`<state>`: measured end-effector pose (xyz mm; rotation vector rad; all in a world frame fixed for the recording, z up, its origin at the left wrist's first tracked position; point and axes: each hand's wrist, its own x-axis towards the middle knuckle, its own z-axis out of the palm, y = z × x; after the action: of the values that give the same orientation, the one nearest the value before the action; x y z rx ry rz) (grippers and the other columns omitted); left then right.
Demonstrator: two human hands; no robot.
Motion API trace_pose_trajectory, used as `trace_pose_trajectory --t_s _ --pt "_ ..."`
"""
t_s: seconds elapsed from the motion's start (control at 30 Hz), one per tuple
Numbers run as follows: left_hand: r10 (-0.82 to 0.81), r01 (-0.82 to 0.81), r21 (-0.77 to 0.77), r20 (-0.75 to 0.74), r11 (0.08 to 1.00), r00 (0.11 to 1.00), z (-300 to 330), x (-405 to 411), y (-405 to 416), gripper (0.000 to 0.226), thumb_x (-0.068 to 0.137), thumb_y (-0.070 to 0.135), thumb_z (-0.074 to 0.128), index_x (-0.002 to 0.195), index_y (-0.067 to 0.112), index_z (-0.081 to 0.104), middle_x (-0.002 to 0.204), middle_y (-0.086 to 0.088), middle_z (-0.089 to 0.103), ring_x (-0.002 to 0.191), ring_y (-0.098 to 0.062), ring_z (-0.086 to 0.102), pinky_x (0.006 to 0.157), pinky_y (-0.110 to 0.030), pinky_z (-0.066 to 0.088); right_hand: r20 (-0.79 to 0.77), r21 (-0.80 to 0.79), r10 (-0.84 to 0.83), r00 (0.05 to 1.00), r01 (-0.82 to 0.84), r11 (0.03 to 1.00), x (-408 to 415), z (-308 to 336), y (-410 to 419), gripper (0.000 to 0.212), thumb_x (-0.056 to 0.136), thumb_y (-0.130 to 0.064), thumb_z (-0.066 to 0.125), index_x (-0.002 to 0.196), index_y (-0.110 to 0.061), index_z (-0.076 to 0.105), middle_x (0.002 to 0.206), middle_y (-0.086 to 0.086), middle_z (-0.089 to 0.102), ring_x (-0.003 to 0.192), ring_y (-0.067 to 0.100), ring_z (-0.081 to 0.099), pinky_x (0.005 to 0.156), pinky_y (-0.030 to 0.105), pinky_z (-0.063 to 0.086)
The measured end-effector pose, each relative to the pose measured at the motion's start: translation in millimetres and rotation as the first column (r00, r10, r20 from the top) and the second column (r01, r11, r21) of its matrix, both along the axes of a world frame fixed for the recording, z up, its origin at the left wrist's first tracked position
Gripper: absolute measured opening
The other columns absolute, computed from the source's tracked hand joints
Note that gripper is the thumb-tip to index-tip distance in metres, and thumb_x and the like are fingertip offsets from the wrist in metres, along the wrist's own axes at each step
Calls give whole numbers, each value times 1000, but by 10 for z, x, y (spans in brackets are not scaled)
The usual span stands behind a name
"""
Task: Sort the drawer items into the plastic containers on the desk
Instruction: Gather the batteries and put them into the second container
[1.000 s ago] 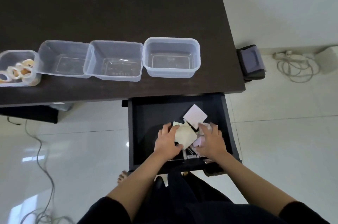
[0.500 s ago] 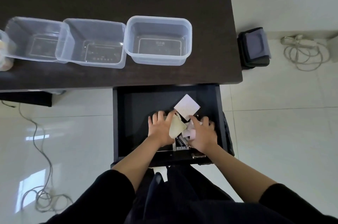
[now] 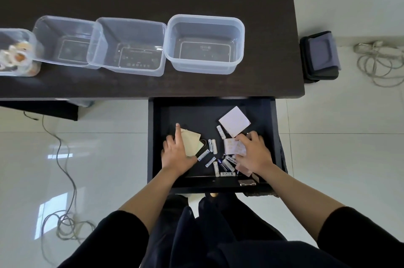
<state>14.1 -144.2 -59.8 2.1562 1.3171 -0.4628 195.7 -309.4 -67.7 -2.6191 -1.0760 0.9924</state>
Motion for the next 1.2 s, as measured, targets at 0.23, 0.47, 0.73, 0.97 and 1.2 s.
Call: trace_pose_trajectory --t_s 0.23,0.47,0.73,0.97,1.2 --pt "51 -52 60 24 997 998 9 -98 -18 112 69 40 71 148 20 -6 137 -13 33 123 -31 39 94 -43 45 40 10 79 996 -79 997 114 -4 175 48 79 -24 63 123 -32 46 126 -9 46 113 22 36 68 37 52" --pt "101 -103 56 45 993 994 11 -165 -40 95 77 38 70 147 15 9 141 -10 33 128 -29 38 88 -44 50 25 -13 161 987 -160 987 177 -16 240 49 75 -21 65 119 -30 46 120 -7 50 109 22 37 67 38 52" --pt "185 -191 79 71 978 980 25 -127 -61 78 82 23 63 144 14 17 147 -14 26 133 -35 33 89 -47 49 93 227 -61 994 39 973 304 81 418 50 77 -25 65 124 -30 50 120 -2 50 111 23 39 63 32 46" --pt "93 -114 146 141 983 986 91 -31 -178 68 81 22 60 139 10 28 147 -17 21 131 -37 27 90 -45 48 109 158 0 994 -17 987 409 45 461 67 79 -24 66 140 -30 38 146 6 36 127 28 36 89 43 47" --pt "-153 136 77 273 988 950 -5 146 -384 41 87 24 56 126 10 52 132 -8 43 120 -27 42 89 -38 50 30 196 141 990 -144 970 202 36 -30 35 75 -26 72 107 -16 61 103 3 56 104 27 49 80 39 46"
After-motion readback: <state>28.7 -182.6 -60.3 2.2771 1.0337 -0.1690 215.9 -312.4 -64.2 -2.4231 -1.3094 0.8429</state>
